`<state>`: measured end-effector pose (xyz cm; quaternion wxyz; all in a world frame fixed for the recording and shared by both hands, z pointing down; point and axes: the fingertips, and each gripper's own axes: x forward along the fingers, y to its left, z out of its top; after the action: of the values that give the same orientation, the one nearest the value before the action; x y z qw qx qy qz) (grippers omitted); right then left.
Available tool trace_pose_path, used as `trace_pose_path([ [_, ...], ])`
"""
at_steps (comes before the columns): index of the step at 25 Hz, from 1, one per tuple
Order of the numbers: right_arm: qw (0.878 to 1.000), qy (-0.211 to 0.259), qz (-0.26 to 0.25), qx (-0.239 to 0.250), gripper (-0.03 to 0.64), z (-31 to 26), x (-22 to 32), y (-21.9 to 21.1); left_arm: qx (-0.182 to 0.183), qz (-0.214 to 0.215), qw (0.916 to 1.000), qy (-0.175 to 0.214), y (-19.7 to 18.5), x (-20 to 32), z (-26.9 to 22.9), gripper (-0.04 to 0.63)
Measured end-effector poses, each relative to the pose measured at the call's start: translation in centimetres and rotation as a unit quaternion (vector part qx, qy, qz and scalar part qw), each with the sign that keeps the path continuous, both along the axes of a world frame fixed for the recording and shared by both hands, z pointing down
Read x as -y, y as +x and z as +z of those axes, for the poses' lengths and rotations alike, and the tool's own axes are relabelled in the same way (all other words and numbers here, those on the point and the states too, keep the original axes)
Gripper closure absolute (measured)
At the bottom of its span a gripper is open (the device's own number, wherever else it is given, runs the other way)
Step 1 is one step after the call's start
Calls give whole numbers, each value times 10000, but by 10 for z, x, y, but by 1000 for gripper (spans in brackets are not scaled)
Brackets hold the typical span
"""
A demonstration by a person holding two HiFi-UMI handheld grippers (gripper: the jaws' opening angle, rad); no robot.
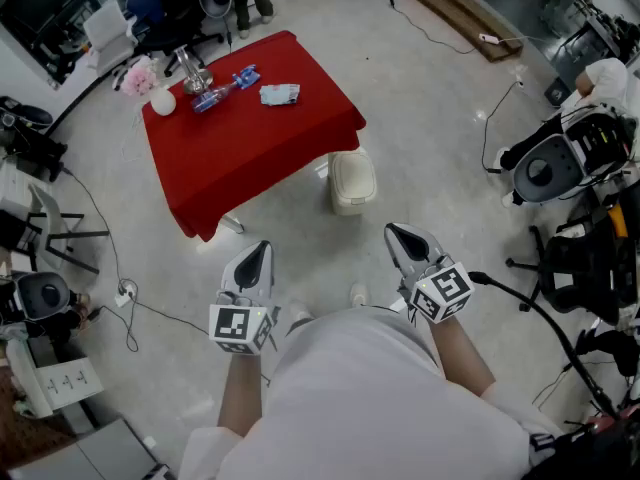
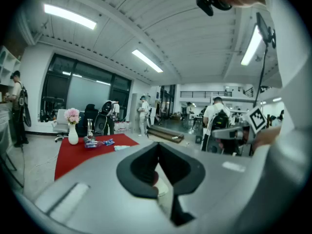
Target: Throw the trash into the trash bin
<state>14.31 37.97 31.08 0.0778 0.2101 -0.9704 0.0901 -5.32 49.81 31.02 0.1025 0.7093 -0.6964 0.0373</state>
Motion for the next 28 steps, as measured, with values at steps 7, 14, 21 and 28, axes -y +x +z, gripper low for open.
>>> trace_pose_path([
  [7,10000,17,15,-12,618,-1,-2,-6,29,74,10000,-42,-2,0,2,591],
  [14,10000,4,0,-33,618,-1,-9,-15,-19,94,9999,-113,-12,-6,7,590],
  [21,9999,67,23,-111,617,2,-28,-29,-12,223,9996,-175,-26,-18,13,589],
  [28,9997,77,208,-103,617,4,-52,-51,11,509,9986,-170,-43,-35,15,591],
])
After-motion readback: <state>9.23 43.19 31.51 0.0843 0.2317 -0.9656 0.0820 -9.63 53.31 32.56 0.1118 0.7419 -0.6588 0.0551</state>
